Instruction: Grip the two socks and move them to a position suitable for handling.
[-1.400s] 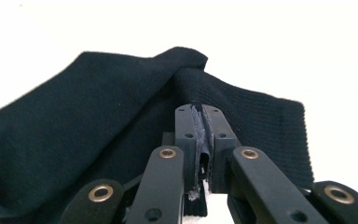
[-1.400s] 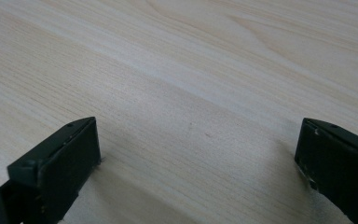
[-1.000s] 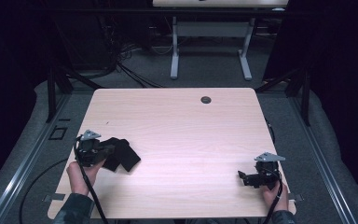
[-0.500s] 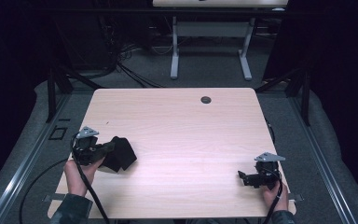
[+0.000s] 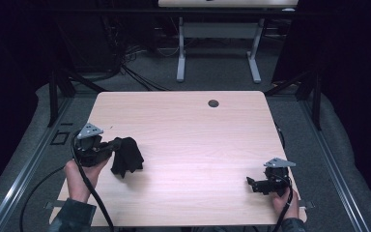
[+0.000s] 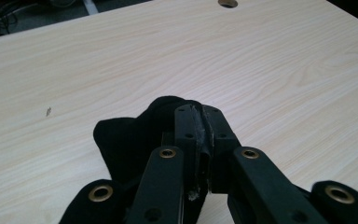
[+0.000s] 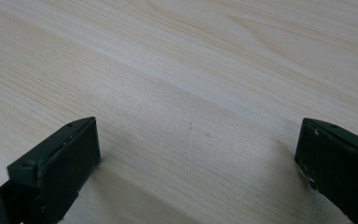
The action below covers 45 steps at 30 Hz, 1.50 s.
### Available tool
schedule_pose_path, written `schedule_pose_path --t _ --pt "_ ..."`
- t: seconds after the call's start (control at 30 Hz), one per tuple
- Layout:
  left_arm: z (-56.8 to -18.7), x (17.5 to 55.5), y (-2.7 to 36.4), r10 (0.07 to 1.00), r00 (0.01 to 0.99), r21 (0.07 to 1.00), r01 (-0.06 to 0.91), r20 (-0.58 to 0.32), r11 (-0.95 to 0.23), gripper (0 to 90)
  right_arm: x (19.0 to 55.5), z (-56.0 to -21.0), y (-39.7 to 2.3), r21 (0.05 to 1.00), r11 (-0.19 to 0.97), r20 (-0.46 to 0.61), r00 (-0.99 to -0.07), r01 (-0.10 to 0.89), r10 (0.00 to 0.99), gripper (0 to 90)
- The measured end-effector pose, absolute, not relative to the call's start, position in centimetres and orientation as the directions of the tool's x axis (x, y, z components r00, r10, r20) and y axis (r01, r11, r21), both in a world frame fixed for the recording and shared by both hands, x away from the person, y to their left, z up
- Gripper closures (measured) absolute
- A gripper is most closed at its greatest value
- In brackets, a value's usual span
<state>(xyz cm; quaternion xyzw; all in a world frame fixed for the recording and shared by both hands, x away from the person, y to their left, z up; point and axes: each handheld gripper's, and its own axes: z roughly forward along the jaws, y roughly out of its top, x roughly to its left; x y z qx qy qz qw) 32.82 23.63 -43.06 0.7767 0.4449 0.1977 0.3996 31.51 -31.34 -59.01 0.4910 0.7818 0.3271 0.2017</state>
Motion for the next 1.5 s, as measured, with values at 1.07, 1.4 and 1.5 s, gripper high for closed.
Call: schedule_pose_path --t 1.07,1.4,1.5 --pt "-41.0 34.0 22.1 0.824 0.561 0.784 0.544 -0.077 -0.297 85.9 31.5 -59.0 -31.3 0.709 0.302 0.006 -0.433 0.638 0.901 0.0" --pt "-41.1 31.9 18.6 0.761 0.644 0.783 0.512 -0.077 -0.354 85.8 31.5 -59.0 -31.3 0.708 0.303 0.006 -0.434 0.638 0.901 0.0" --pt "-41.4 31.5 17.0 0.739 0.669 0.776 0.505 -0.077 -0.377 85.8 31.5 -59.0 -31.3 0.708 0.303 0.006 -0.434 0.638 0.901 0.0"
